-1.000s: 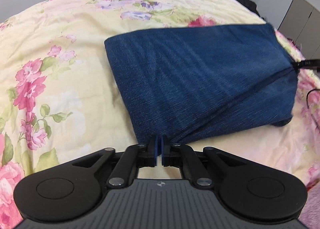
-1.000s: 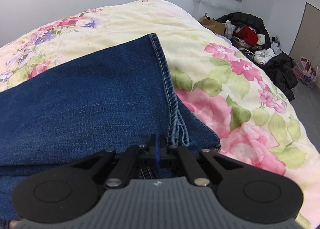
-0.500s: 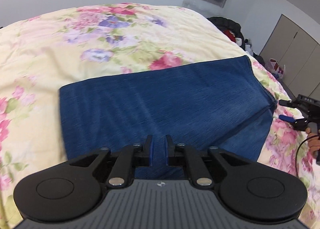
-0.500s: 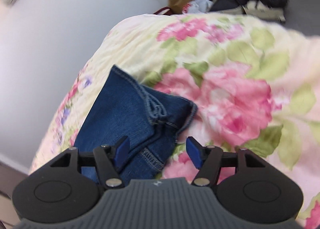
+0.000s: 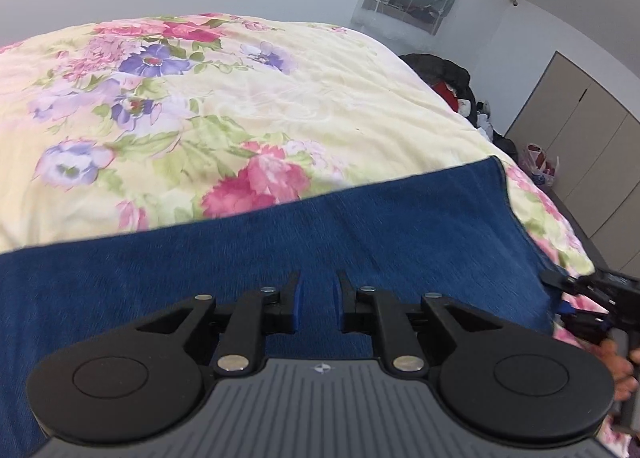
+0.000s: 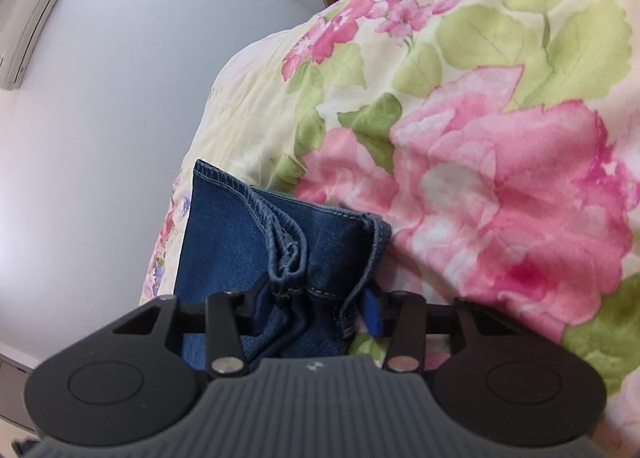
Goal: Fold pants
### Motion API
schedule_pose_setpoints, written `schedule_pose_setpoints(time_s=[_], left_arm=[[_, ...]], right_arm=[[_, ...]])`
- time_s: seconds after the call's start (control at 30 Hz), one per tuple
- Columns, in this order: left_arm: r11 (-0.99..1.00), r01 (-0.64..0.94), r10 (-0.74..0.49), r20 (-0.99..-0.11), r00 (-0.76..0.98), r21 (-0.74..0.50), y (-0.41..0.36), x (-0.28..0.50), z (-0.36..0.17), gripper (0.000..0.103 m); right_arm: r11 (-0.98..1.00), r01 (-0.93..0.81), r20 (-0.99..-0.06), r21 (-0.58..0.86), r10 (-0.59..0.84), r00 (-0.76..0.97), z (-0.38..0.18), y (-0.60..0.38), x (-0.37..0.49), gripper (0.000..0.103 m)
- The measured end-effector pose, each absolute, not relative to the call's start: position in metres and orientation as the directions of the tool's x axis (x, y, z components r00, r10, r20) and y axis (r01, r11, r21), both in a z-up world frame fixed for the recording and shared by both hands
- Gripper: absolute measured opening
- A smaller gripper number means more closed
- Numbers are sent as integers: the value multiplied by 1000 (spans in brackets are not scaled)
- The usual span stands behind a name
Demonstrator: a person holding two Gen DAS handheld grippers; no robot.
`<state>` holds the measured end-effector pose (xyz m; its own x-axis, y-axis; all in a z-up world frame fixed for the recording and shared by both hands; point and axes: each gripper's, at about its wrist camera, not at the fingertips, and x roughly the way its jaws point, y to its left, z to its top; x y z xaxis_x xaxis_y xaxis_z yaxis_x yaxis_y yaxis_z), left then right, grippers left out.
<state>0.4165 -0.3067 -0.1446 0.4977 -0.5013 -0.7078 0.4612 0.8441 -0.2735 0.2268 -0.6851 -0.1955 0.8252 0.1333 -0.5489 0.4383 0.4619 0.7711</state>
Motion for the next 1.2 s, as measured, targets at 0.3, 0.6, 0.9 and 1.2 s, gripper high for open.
schedule_pose_setpoints(time_s=[0.3,0.6,0.9,1.2], left_arm=[[871,451,-435,-731,525,-194,-341,460,-177,15],[851,499,-456,-702,547,-164,-336,428,-155,15],[834,501,-499,-706,503,-232,-315,370,-145,15],[825,522,-491,-732,471,-218,-333,338,-158,10]], right_arm=[[528,406,-555,746,157,816,-182,-686,232,29],[382,447,-543,809,193,818,-200,-694,211,41],[320,458,-526,829,169,834,-211,-695,225,37],[524,429,-564,735,122,817,-158,-679,234,23]])
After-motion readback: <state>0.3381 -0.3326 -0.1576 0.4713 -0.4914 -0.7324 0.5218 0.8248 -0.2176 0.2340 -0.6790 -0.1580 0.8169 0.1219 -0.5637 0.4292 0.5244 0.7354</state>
